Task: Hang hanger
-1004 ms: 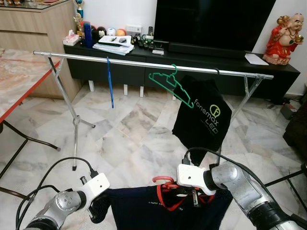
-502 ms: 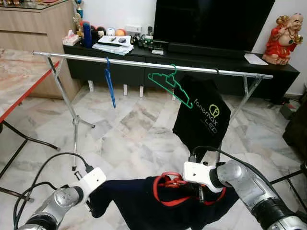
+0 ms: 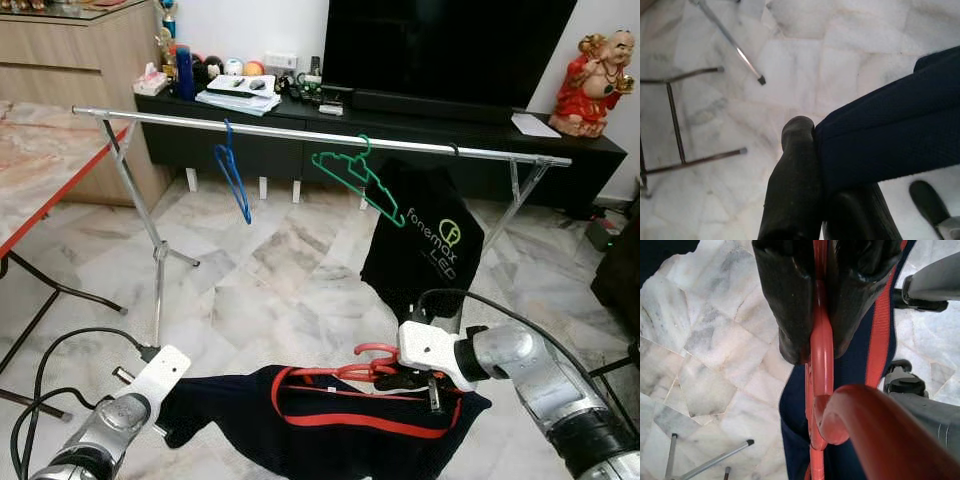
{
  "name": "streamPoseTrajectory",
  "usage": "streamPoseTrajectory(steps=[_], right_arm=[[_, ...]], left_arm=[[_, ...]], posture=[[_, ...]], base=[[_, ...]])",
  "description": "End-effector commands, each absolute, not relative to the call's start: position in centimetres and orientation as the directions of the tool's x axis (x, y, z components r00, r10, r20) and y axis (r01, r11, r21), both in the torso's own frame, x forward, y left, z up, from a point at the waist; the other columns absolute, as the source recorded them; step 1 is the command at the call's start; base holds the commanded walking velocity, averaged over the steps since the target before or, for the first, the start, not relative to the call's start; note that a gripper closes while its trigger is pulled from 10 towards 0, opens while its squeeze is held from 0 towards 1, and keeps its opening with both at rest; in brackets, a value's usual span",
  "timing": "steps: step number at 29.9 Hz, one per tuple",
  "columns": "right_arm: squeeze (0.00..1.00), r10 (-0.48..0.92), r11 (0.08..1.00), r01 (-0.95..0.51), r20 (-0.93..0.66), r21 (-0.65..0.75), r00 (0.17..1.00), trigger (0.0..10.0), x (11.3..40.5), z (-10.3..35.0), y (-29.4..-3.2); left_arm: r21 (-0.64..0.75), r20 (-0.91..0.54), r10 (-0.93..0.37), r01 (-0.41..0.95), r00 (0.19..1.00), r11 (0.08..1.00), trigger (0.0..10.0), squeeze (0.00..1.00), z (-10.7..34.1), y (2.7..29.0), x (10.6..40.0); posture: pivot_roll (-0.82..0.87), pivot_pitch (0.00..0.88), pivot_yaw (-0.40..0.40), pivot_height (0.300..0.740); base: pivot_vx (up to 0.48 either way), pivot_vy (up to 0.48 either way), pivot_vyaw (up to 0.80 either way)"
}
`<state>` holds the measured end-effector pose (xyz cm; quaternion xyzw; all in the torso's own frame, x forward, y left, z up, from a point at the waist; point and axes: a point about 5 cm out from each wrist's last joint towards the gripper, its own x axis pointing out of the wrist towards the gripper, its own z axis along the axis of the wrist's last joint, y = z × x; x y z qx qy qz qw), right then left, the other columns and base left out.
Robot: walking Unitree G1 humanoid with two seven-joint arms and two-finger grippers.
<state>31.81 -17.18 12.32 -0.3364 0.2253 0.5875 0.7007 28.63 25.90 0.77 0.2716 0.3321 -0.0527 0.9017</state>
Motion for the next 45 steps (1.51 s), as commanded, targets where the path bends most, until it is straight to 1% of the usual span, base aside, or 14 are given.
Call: streamPoseTrajectory(steps=[1, 28, 29, 30, 31, 32, 33, 34, 39, 42, 45], right_arm=[[0.00, 0.618, 0.141, -0.966, -0.743, -0.217, 0.257, 10.0, 31.8, 12.9, -19.7], [0.00, 0.618, 0.141, -0.966, -0.743, -0.217, 0.257, 10.0, 31.8, 12.9, -19.7], [0.00, 0.611, 0.156, -0.963, -0.744, -0.221, 0.270, 10.0, 31.8, 13.1, -20.2], [0.00, 0.519, 0.180, -0.964, -0.813, -0.197, 0.263, 10.0, 31.3, 11.0, -21.6], [0.00, 0.499, 0.187, -0.963, -0.826, -0.193, 0.262, 10.0, 31.2, 10.3, -21.7], [0.00, 0.499, 0.187, -0.963, -0.826, -0.193, 0.262, 10.0, 31.2, 10.3, -21.7], [0.00, 0.491, 0.192, -0.963, -0.831, -0.189, 0.261, 10.0, 31.1, 9.6, -21.5], [0.00, 0.500, 0.172, -0.970, -0.834, -0.170, 0.235, 10.0, 30.8, 9.1, -21.0], [0.00, 0.515, 0.166, -0.974, -0.829, -0.152, 0.217, 10.0, 30.6, 8.5, -20.3], [0.00, 0.532, 0.163, -0.975, -0.819, -0.149, 0.214, 10.0, 30.7, 8.6, -20.1], [0.00, 0.539, 0.138, -0.978, -0.817, -0.155, 0.206, 10.0, 30.7, 9.8, -20.4]], left_arm=[[0.468, -0.647, 0.178, 0.202, 0.741, 0.861, 0.0, 0.00, 0.4, 27.8, 27.5], [0.468, -0.647, 0.178, 0.202, 0.741, 0.861, 0.0, 0.00, 0.4, 27.8, 27.5], [0.457, -0.656, 0.185, 0.189, 0.732, 0.869, 0.0, 0.00, 0.2, 27.8, 27.4], [0.435, -0.646, 0.148, 0.202, 0.749, 0.877, 0.0, 0.00, 0.1, 27.2, 27.5], [0.426, -0.634, 0.124, 0.211, 0.764, 0.880, 0.0, 0.00, 0.3, 26.8, 27.7], [0.426, -0.634, 0.124, 0.211, 0.764, 0.880, 0.0, 0.00, 0.3, 26.8, 27.7], [0.417, -0.613, 0.087, 0.229, 0.785, 0.879, 0.0, 0.00, 0.6, 26.3, 28.2], [0.412, -0.597, 0.054, 0.248, 0.801, 0.877, 0.0, 0.00, 0.9, 25.8, 28.6], [0.409, -0.567, 0.018, 0.263, 0.823, 0.874, 0.0, 0.00, 1.5, 25.2, 29.3], [0.414, -0.564, 0.027, 0.254, 0.826, 0.874, 0.0, 0.00, 1.6, 25.3, 29.4], [0.432, -0.581, 0.170, 0.125, 0.796, 0.893, 0.0, 0.00, 1.4, 27.2, 28.7]], posture=[[-0.03, 0.000, -0.052, 0.740], [-0.03, 0.000, -0.052, 0.740], [-0.03, 0.000, -0.052, 0.740], [-0.03, 0.000, -0.039, 0.740], [-0.03, 0.000, -0.039, 0.740], [-0.03, 0.000, -0.039, 0.740], [-0.03, 0.000, -0.041, 0.740], [-0.03, 0.000, -0.043, 0.740], [-0.02, 0.000, -0.046, 0.740], [-0.02, 0.000, -0.046, 0.740], [-0.03, 0.000, -0.046, 0.740]], base=[[0.000, 0.000, 0.00], [0.000, 0.000, 0.00], [0.000, 0.000, 0.00], [0.000, 0.000, 0.00], [0.000, 0.000, 0.00], [0.000, 0.000, 0.00], [0.000, 0.000, 0.00], [0.000, 0.000, 0.00], [0.000, 0.000, 0.00], [0.000, 0.000, 0.00], [0.000, 0.000, 0.00]])
